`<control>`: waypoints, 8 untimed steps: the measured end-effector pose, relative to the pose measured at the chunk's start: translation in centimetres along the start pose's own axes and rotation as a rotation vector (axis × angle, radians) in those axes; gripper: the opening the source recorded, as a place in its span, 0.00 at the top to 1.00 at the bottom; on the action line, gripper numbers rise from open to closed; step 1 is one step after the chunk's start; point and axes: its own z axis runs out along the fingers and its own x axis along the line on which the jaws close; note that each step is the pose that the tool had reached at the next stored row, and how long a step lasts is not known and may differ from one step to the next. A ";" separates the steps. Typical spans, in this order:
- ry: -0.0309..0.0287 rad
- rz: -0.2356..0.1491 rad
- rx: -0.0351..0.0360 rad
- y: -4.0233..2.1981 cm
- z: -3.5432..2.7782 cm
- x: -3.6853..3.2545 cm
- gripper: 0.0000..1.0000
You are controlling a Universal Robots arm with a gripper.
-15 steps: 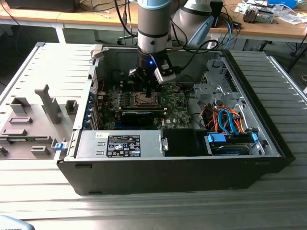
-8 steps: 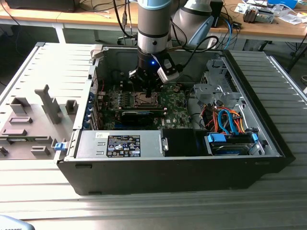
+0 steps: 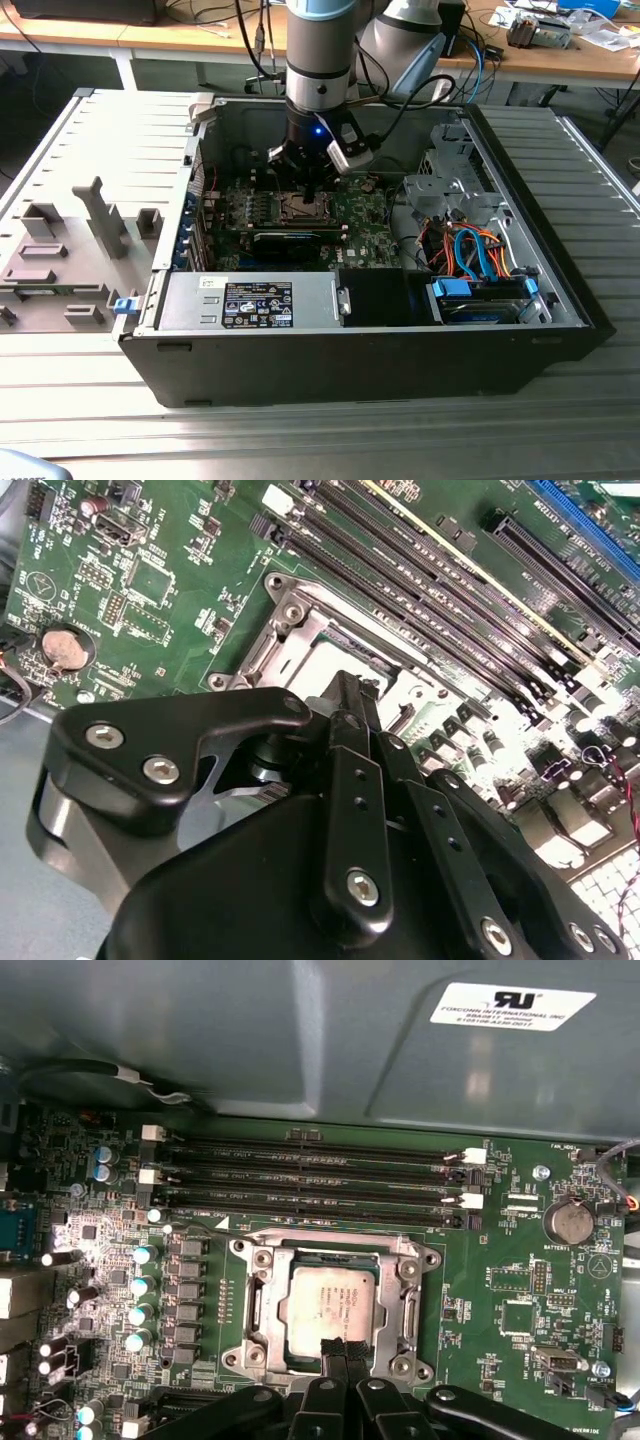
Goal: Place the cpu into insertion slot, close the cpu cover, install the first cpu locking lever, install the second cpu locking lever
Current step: 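Install the first cpu locking lever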
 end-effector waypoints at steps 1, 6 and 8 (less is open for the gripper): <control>-0.0001 0.000 -0.0001 0.01 0.00 0.03 0.89; 0.0000 0.000 0.0000 0.02 0.00 0.15 0.89; 0.0000 0.000 0.0001 0.03 0.00 0.17 0.89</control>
